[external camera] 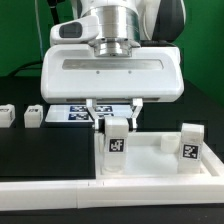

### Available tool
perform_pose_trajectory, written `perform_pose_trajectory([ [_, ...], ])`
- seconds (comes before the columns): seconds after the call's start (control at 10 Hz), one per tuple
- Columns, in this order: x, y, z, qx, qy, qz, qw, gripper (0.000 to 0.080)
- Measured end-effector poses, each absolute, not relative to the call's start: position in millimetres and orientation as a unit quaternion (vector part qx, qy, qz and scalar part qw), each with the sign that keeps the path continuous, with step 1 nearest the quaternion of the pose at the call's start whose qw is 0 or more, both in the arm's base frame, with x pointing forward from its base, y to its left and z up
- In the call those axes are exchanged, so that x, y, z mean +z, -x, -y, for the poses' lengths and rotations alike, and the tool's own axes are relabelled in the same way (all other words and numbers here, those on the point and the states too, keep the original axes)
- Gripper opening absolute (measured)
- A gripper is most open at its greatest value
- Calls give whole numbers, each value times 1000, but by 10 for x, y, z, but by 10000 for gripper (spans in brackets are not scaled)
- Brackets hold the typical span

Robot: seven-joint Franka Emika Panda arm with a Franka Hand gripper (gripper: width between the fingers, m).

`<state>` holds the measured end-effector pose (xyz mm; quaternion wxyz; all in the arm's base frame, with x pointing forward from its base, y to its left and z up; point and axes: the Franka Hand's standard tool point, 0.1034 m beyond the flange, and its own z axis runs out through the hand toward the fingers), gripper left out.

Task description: Assemble square table

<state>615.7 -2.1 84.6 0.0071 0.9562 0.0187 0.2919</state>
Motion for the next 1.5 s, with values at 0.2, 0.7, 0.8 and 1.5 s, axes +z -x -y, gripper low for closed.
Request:
perform_pose_trajectory([
  [0.2,845,-6158,22,293,-956,-19,7,299],
  [0.7,843,-6156,22,292,-956,-19,7,640],
  [0.8,843,-6156,22,292,-956,-19,7,647],
  [1.5,981,-6331,87,194,-981,-8,-21,649],
])
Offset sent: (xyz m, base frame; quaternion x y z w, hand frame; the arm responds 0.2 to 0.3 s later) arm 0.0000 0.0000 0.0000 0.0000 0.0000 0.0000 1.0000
